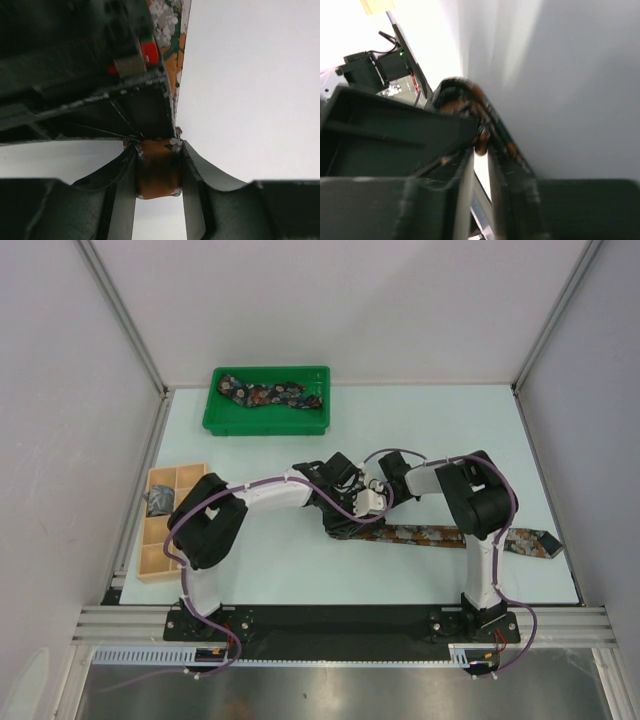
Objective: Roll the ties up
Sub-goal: Roll the tie at the center of the board.
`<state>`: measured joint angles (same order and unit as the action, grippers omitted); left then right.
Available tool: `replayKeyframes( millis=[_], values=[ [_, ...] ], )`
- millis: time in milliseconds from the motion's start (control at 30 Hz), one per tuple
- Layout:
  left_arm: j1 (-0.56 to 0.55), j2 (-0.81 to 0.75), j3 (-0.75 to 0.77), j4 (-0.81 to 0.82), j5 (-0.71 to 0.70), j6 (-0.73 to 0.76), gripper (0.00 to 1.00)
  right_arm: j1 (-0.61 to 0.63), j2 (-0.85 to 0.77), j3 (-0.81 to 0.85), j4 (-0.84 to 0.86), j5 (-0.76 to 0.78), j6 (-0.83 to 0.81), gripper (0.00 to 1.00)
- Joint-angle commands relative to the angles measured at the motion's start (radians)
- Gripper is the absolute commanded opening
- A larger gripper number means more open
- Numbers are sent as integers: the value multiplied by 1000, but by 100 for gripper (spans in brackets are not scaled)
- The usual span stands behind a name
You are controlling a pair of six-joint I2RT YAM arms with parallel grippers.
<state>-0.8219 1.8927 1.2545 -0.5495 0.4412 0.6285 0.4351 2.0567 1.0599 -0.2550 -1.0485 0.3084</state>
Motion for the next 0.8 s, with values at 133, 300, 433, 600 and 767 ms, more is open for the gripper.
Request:
replayKeyframes(
  millis=[133,300,433,600,767],
  values=[
    [-25,103,6,-73,-139,68,35,-81,-125,-15,-102,7,-90,35],
    [-25,115,5,-82,-148,80,35,-114,-142,-34,-83,-15,-65,35],
    [-25,117,10,-81,-141,80,35,-90,-135,-49,2,-39,12,36],
    [-25,120,16,-78,-139,80,35,-58,-113,-78,138,-71,109,38],
    [-25,124,17,-79,-127,76,36,-38,-112,-101,203,-85,156,40]
  ],
)
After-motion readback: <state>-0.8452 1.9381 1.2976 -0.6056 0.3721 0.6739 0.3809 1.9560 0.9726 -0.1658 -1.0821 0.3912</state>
